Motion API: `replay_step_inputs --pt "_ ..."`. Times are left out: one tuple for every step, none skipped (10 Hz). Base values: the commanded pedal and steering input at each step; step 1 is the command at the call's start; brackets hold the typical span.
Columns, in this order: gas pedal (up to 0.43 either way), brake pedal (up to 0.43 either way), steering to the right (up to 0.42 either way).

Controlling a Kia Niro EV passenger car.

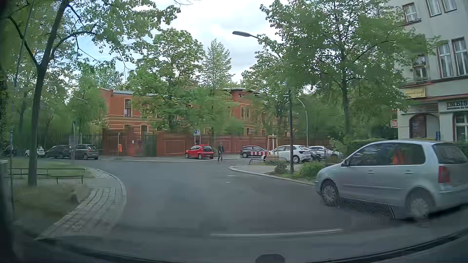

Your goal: Follow the waypoints while adhering to traffic rules and regulations

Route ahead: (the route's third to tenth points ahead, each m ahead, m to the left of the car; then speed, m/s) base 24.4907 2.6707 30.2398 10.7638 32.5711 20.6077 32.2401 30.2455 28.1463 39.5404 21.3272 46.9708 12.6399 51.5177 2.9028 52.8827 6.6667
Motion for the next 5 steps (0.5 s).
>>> replay_step_inputs --pt "0.0 0.061 -0.135" --pt "0.0 0.085 -0.153" --pt "0.0 0.098 -0.165" --pt "0.0 0.11 -0.171" --pt "0.0 0.134 -0.178"
